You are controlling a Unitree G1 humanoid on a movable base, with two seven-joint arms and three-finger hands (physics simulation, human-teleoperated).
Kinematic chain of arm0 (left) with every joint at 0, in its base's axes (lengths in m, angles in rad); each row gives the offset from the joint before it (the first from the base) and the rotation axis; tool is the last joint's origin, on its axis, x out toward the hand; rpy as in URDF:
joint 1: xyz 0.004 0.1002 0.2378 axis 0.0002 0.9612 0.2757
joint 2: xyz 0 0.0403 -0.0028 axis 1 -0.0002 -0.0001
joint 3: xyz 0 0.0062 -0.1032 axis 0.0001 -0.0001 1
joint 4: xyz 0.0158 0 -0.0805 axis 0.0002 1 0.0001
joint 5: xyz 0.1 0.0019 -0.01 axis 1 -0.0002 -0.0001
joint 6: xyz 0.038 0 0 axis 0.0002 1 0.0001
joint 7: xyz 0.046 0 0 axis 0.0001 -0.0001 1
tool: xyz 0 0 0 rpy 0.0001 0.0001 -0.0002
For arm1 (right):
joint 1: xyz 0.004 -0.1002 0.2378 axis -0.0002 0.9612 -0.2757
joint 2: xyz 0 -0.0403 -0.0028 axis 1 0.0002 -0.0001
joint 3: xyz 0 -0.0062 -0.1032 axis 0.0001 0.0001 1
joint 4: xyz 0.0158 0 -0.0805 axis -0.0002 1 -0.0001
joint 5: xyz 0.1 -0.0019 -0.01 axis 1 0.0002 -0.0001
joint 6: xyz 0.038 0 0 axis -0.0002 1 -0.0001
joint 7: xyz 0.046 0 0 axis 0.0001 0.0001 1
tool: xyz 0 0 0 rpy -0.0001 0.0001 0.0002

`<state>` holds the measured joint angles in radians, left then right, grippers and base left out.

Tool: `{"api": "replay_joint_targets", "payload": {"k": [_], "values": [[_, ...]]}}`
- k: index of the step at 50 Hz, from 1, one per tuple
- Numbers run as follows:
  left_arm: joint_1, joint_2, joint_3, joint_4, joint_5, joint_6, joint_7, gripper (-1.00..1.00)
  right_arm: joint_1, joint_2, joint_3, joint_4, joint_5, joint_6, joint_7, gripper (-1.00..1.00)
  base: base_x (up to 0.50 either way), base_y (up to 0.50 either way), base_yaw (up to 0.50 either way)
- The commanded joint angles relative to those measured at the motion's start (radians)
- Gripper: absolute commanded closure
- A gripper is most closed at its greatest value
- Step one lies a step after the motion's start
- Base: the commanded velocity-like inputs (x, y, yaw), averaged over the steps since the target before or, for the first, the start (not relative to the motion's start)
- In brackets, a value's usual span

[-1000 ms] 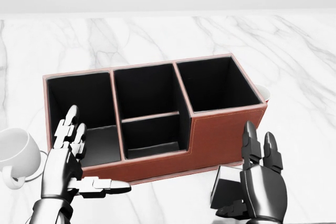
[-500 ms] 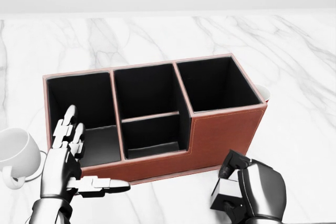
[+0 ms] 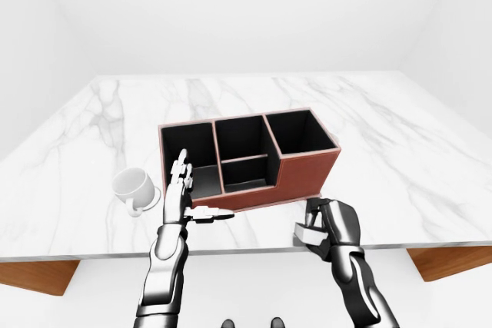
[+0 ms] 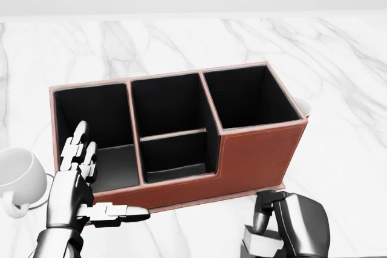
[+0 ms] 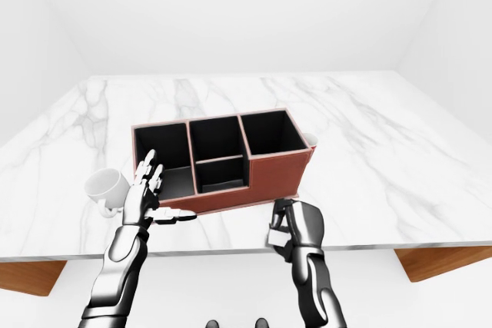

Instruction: Pick up the book and place it in the right compartment of the caddy.

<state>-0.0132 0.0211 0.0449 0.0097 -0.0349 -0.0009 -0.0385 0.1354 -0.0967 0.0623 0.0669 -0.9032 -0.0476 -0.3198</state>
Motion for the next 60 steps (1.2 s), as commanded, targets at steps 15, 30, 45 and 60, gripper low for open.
{"api": "replay_joint_targets", "payload": {"k": [15,30,45,60], "values": [[-0.004,0.0,0.001,0.008,-0.002,-0.004,0.001,-1.0,0.123,0.016,-0.007,-0.089,-0.023,-0.01,0.091,1.0,0.0,0.0,0.0],[-0.007,0.001,0.004,0.006,-0.01,0.003,0.0,-1.0,0.208,0.026,0.002,-0.355,-0.073,-0.001,0.226,1.0,0.0,0.0,0.0],[-0.004,0.001,0.005,-0.002,-0.013,0.006,0.0,-1.0,0.232,0.067,-0.058,-0.752,-0.121,0.041,0.538,1.0,0.0,0.0,0.0],[-0.002,0.001,0.004,-0.001,-0.01,0.001,0.001,-1.0,0.157,0.089,-0.089,-0.897,-0.151,0.064,0.709,1.0,0.0,0.0,0.0]]}}
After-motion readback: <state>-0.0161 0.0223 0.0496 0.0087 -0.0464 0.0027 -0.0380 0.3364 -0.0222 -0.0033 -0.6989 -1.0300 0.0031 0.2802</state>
